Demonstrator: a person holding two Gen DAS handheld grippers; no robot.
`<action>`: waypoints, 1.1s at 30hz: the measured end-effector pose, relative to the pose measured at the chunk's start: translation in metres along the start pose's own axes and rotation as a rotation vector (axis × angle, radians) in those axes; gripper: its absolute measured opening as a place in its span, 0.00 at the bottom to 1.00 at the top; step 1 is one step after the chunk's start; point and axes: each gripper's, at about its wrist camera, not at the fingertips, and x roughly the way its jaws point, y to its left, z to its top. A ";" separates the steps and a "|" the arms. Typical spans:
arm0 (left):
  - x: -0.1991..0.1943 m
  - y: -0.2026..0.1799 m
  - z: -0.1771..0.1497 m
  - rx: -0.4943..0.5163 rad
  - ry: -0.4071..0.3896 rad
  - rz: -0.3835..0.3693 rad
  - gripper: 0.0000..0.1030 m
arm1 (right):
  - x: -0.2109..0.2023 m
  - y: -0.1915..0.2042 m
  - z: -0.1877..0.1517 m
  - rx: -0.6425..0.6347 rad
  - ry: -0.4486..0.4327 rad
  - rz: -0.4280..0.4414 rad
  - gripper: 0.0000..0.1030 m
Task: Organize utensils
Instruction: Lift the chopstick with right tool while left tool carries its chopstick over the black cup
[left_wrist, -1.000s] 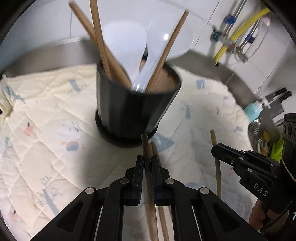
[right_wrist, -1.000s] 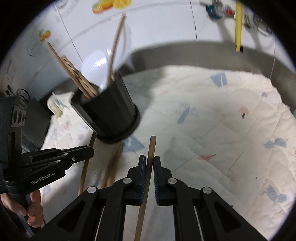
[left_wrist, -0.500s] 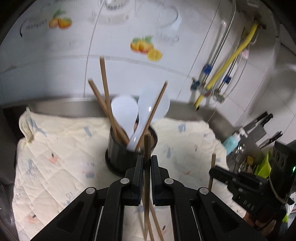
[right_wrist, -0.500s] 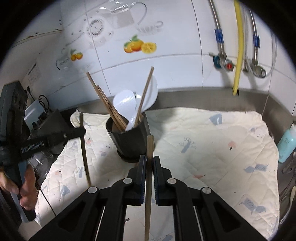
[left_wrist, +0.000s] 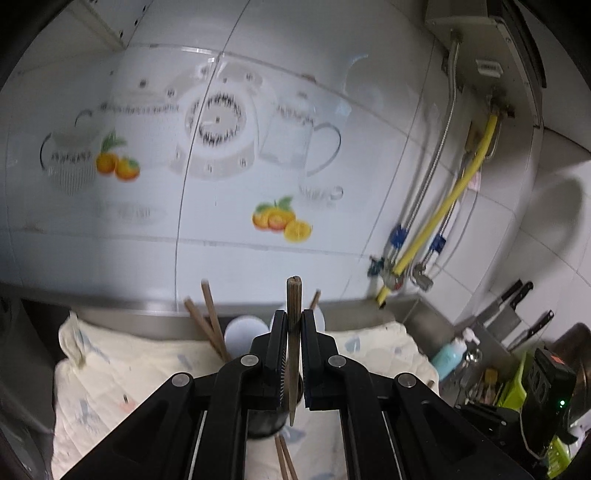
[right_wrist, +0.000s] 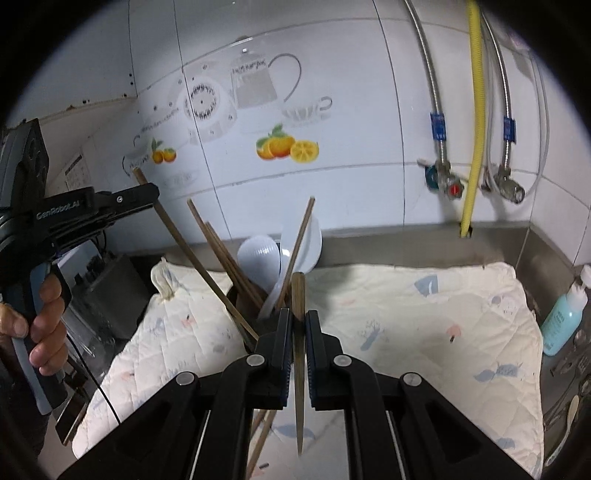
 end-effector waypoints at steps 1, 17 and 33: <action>0.001 0.000 0.003 0.001 -0.008 0.001 0.06 | 0.000 0.001 0.005 -0.007 -0.008 -0.003 0.09; 0.031 0.032 0.020 -0.001 -0.024 0.056 0.06 | -0.013 0.021 0.064 -0.095 -0.133 -0.014 0.09; 0.080 0.054 -0.018 -0.013 0.134 0.105 0.07 | 0.029 0.045 0.087 -0.117 -0.117 0.024 0.09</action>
